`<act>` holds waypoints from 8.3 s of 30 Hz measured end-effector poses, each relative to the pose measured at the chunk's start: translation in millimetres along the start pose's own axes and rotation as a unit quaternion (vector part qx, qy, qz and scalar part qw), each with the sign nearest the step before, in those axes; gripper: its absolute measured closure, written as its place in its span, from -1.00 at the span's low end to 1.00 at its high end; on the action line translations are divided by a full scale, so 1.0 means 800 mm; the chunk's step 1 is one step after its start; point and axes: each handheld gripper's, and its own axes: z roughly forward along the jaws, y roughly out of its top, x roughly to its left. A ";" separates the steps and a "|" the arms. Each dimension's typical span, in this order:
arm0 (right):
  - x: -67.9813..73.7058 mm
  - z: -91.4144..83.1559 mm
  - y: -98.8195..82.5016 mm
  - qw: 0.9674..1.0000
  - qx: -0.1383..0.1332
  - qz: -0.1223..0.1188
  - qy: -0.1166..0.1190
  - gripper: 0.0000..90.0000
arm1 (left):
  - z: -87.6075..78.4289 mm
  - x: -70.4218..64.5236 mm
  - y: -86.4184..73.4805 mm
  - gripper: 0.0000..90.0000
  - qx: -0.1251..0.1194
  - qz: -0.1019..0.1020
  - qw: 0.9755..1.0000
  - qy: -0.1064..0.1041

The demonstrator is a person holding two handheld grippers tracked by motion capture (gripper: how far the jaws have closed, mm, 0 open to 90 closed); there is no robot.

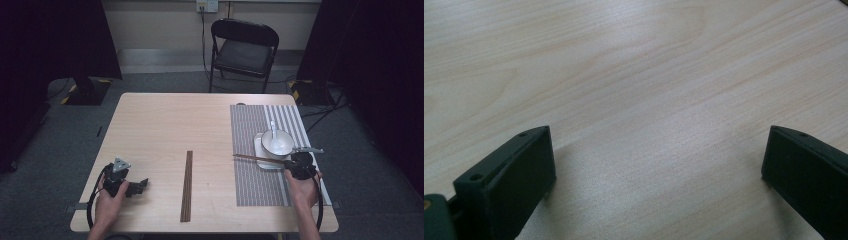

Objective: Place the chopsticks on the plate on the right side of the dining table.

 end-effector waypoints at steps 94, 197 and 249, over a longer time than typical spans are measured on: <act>0.239 0.057 0.031 0.987 0.007 -0.105 0.121 0.81 | -0.001 0.001 0.000 -1.00 0.003 0.005 1.000 0.000; 0.200 0.063 0.027 0.993 0.020 -0.052 0.103 0.80 | 0.000 0.000 0.000 -1.00 0.000 0.000 1.000 0.000; 0.194 0.069 0.029 0.995 0.010 -0.047 0.088 0.80 | 0.000 0.000 0.000 -1.00 0.000 0.000 1.000 0.000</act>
